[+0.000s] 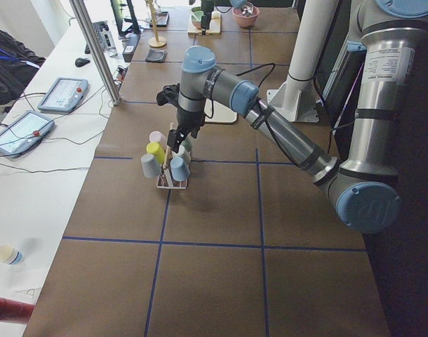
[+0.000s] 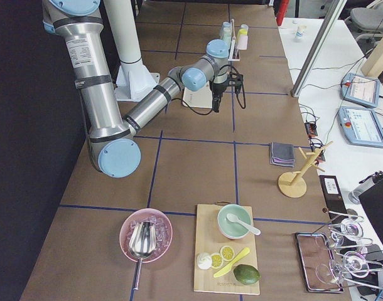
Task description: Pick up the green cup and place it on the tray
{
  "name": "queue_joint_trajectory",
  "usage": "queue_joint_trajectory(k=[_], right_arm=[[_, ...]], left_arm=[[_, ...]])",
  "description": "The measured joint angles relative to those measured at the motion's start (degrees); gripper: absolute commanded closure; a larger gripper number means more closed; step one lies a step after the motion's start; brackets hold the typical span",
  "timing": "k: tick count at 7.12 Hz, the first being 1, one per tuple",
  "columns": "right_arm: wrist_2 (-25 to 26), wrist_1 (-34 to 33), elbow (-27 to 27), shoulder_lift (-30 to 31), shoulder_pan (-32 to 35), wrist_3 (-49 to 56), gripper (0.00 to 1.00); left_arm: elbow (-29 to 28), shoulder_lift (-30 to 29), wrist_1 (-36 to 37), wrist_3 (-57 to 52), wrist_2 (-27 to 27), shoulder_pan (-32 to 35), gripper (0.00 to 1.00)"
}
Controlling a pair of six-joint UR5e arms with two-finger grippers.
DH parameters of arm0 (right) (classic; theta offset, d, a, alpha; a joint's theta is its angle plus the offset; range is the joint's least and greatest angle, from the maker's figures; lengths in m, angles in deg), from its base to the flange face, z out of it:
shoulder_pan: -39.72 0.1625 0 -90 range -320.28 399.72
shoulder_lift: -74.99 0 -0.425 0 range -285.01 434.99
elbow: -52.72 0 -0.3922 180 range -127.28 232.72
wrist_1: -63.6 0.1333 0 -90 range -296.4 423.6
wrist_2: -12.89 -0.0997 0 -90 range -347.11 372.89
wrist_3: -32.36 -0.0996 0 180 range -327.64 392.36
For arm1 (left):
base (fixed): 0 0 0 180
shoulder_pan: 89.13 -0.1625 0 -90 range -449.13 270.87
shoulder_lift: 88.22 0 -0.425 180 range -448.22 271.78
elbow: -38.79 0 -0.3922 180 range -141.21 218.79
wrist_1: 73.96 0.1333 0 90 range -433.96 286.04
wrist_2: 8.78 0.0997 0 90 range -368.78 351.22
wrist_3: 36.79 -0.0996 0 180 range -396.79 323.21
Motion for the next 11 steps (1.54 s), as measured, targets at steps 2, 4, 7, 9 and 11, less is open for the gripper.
queue_joint_trajectory(k=[2, 4, 7, 9, 11], right_arm=[[0.02, -2.85, -1.51, 6.34, 5.37, 14.00, 0.00], [0.03, -3.11, -1.76, 11.36, 9.40, 23.97, 0.00], [-0.14, -3.03, -1.53, 14.73, 12.52, 29.92, 0.00], [-0.54, -2.97, -1.04, 16.05, 13.66, 31.73, 0.00], [-0.53, -2.81, -0.13, 16.75, 14.12, 32.67, 0.00]], left_arm=[[5.03, -2.07, 3.98, -0.32, 7.12, -5.70, 0.00], [8.42, -6.98, 9.81, -0.37, 18.39, -12.07, 0.00], [9.52, -17.02, 25.15, -0.41, 37.72, -25.64, 0.00], [9.18, -20.98, 33.39, -0.72, 51.18, -35.93, 0.00], [6.82, -21.84, 39.08, -2.15, 60.93, -44.45, 0.01]])
